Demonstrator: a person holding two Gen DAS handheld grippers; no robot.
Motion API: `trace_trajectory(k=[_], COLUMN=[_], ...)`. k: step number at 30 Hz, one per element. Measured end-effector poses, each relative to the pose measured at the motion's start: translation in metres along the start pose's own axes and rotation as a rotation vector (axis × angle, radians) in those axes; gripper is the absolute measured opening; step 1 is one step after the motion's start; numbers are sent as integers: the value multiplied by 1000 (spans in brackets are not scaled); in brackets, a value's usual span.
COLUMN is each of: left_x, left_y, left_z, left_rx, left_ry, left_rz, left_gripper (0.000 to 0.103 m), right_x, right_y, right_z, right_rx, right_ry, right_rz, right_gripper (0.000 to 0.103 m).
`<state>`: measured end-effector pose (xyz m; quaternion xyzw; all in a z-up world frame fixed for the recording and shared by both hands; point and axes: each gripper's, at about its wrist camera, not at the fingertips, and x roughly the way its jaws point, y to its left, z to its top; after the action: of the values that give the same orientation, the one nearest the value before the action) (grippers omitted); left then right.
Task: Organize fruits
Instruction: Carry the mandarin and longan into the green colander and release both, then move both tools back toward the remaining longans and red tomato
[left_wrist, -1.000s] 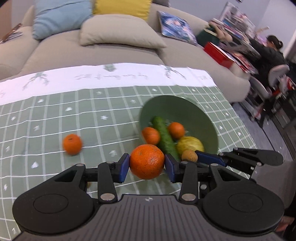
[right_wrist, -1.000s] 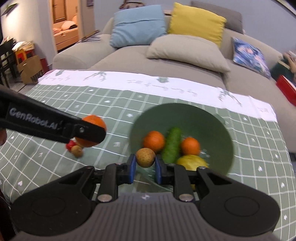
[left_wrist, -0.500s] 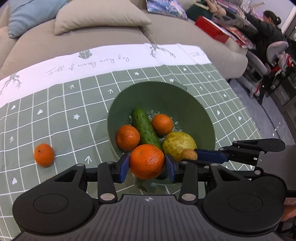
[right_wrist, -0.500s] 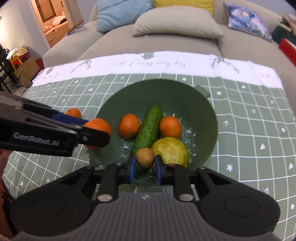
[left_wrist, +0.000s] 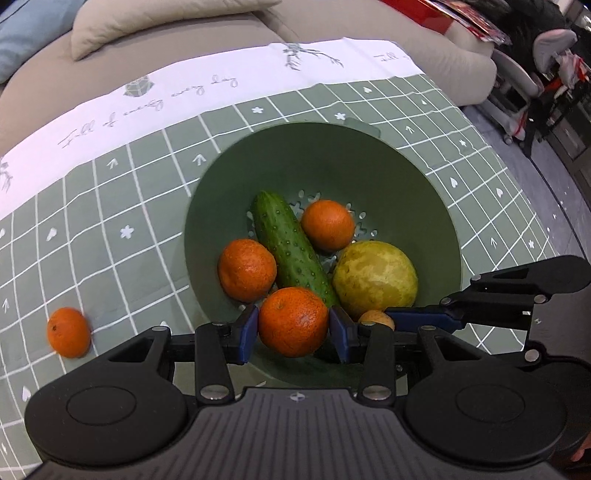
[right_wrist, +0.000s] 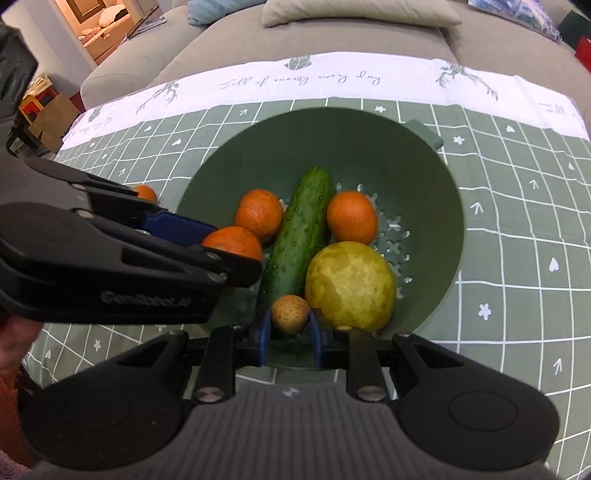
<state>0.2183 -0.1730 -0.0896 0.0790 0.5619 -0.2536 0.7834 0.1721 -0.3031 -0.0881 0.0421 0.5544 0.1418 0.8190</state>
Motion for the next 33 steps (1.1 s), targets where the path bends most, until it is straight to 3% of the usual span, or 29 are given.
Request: trace_trajectory(k=[10, 12, 17, 23, 33], left_x=[9, 9, 3, -26, -85], left_y=[-3, -2, -4, -5, 0], left_z=[3, 2, 1, -1, -25], left_rx=[45, 47, 65, 77, 100], left_ry=[19, 22, 18, -36, -139], left_rz=[27, 27, 24, 14, 85], left_gripper=[47, 52, 53, 56, 56], right_x=[5, 5, 1, -12, -47], right_y=[3, 3, 3, 8, 37], right_z=[1, 1, 2, 0, -6], right_rx=[-18, -17, -15, -18, -62], right_ry=[26, 26, 22, 0, -76], right_rz=[5, 6, -1, -23, -44], right_gripper=[19, 19, 27, 37, 49])
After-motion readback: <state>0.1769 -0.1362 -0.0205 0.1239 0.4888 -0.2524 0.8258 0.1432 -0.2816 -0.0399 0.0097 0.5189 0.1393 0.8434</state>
